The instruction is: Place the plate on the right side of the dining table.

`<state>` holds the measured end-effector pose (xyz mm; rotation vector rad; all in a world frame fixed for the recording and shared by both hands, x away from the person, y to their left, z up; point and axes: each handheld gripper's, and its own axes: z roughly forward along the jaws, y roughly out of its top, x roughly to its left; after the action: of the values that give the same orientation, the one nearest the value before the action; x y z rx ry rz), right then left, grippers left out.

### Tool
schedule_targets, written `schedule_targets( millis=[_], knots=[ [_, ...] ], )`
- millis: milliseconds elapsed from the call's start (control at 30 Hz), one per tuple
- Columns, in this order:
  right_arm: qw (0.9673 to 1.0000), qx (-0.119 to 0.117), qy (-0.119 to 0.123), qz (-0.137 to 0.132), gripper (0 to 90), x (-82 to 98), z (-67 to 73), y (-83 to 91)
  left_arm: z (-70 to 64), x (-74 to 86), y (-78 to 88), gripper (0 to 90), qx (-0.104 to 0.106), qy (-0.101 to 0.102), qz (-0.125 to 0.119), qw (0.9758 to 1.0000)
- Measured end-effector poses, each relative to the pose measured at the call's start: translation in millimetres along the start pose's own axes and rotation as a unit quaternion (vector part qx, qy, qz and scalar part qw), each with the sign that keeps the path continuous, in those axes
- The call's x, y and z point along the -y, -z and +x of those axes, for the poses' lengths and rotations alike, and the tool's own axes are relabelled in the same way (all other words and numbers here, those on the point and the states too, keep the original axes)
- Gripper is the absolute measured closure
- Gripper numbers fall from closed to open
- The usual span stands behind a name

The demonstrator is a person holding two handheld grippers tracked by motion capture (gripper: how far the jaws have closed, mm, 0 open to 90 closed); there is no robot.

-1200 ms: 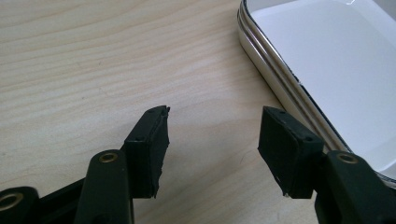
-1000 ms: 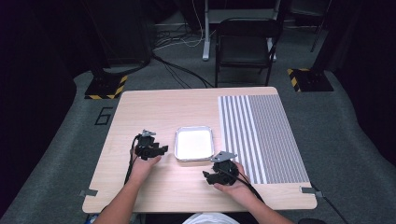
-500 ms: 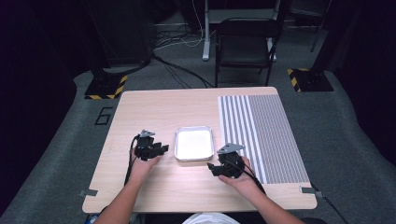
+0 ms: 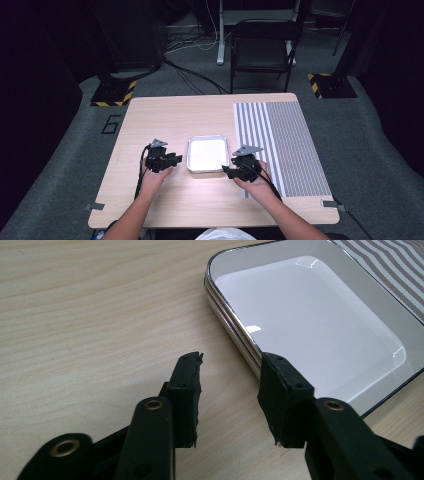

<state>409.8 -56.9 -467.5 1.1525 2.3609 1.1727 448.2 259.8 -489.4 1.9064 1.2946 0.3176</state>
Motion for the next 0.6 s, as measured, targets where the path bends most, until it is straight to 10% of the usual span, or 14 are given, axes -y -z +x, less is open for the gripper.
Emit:
schedule_targets(
  millis=[400,600],
  knots=[
    [0.9997,0.005,-0.021,0.011,43.4,3.0,-14.3,-7.7,-0.3,2.4,-3.1,60.2,0.002,0.002,0.01,0.9999],
    [0.9986,0.008,-0.052,0.006,54.7,7.2,-24.6,-4.7,-3.8,3.0,-4.2,60.8,0.001,-0.004,0.005,1.0]
  ],
)
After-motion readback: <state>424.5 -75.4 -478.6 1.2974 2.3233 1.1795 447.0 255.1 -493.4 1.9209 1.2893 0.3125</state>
